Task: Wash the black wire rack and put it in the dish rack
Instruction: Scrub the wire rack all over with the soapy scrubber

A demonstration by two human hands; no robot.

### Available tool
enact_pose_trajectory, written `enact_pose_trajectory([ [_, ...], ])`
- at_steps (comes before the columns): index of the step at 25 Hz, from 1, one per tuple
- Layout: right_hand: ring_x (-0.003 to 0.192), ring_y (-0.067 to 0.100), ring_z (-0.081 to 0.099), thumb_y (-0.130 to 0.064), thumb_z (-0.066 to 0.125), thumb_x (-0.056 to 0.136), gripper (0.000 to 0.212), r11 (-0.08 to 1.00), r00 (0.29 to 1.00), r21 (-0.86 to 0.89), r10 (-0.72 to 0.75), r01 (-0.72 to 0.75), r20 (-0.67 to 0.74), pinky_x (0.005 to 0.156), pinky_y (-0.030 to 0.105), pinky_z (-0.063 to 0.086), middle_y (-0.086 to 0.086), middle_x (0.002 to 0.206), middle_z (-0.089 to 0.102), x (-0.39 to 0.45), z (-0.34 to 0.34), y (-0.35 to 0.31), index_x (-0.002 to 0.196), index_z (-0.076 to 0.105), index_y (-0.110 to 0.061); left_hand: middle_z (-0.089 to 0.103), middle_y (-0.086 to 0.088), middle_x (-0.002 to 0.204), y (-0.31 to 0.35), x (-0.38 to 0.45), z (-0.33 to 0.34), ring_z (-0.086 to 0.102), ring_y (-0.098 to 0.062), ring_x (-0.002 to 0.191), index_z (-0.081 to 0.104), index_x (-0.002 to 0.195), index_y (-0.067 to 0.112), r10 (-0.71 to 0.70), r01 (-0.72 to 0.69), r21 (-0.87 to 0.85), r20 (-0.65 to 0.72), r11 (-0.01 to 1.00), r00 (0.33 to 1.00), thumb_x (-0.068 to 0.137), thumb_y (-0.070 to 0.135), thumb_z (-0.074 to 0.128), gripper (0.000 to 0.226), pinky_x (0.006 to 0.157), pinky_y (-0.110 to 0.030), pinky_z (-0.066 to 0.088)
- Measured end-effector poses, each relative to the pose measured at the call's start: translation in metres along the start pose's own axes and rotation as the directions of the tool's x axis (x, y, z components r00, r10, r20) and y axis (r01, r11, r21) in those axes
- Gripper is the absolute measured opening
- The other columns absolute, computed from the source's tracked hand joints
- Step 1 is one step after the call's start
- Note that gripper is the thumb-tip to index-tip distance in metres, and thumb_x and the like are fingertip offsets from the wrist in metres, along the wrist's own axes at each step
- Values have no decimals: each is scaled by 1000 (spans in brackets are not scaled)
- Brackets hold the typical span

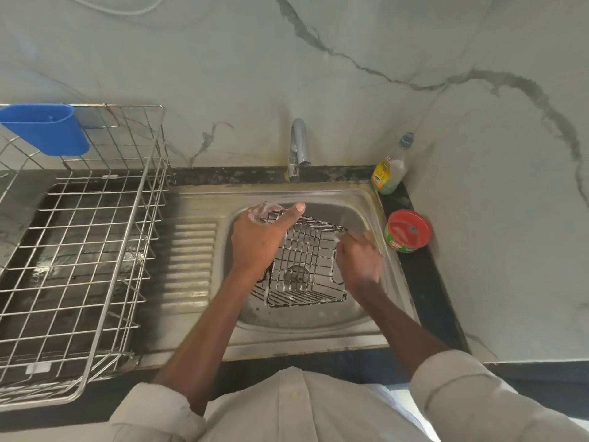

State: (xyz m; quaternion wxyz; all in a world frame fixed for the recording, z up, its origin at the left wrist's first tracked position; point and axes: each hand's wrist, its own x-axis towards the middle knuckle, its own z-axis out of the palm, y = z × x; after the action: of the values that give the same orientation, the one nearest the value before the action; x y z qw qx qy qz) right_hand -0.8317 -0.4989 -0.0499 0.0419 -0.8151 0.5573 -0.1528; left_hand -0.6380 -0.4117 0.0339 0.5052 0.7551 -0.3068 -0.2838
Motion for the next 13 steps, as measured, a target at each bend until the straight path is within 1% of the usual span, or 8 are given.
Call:
enact_pose_trajectory([
  [2, 99, 27, 64, 2, 65, 86, 18, 998, 995, -54, 39, -34, 93, 60, 43, 61, 3, 95, 73, 5, 5, -14, 92, 75, -12, 82, 13, 92, 1, -3, 1, 80, -20, 86, 80, 95, 29, -53, 54, -86, 15, 995, 998, 62, 90, 77, 70, 86, -43, 65],
  [3, 103, 29, 63, 5, 64, 85, 20, 997, 989, -76, 23, -11, 149, 63, 45, 62, 4, 95, 73, 3, 9, -18, 91, 74, -10, 82, 11, 90, 2, -4, 1, 79, -19, 84, 80, 96, 27, -75, 77, -120, 23, 990, 997, 62, 89, 79, 71, 82, -41, 65],
  [5, 107, 28, 63, 10, 58, 84, 27, 994, 966, -84, -49, 72, 255, 71, 44, 63, 7, 96, 73, -2, 12, -22, 92, 74, -10, 82, 10, 91, 1, -5, -2, 80, -20, 86, 81, 99, 27, -98, 99, -116, 16, 988, 995, 58, 92, 78, 77, 84, -43, 66],
  [7, 103, 25, 65, 9, 57, 85, 32, 989, 935, -40, -119, 140, 335, 78, 40, 62, 8, 100, 74, -3, 10, -17, 98, 77, -13, 81, 13, 96, -8, -5, -6, 80, -27, 89, 81, 96, 26, -113, 114, -112, 22, 987, 993, 60, 90, 80, 74, 85, -44, 65],
  [8, 102, 25, 66, 7, 58, 85, 33, 989, 931, -22, -130, 147, 341, 78, 40, 62, 8, 102, 74, -2, 8, -14, 100, 78, -14, 81, 12, 95, -11, -8, -8, 80, -31, 87, 81, 93, 24, -126, 129, -144, 33, 981, 992, 63, 85, 83, 68, 81, -42, 65],
  [10, 102, 25, 66, 5, 60, 86, 32, 990, 949, -14, -134, 144, 284, 78, 40, 61, 8, 103, 74, 0, 5, -9, 102, 79, -15, 82, 9, 91, -13, -12, -9, 80, -29, 82, 80, 92, 25, -149, 156, -180, 54, 971, 987, 66, 80, 85, 60, 73, -39, 62],
  [11, 102, 25, 67, 3, 60, 87, 31, 989, 954, -2, -145, 151, 264, 78, 39, 60, 8, 102, 74, -1, 5, -7, 102, 80, -15, 82, 8, 91, -14, -12, -8, 80, -26, 82, 80, 92, 26, -139, 146, -178, 50, 973, 989, 65, 81, 84, 61, 74, -40, 63],
  [13, 103, 27, 68, -2, 61, 89, 29, 985, 933, 37, -171, 168, 317, 82, 39, 61, 9, 105, 75, -7, 9, -7, 104, 80, -17, 82, 4, 89, -13, -9, -7, 80, -24, 85, 80, 93, 25, -92, 96, -177, 26, 980, 995, 65, 80, 84, 62, 78, -42, 66],
])
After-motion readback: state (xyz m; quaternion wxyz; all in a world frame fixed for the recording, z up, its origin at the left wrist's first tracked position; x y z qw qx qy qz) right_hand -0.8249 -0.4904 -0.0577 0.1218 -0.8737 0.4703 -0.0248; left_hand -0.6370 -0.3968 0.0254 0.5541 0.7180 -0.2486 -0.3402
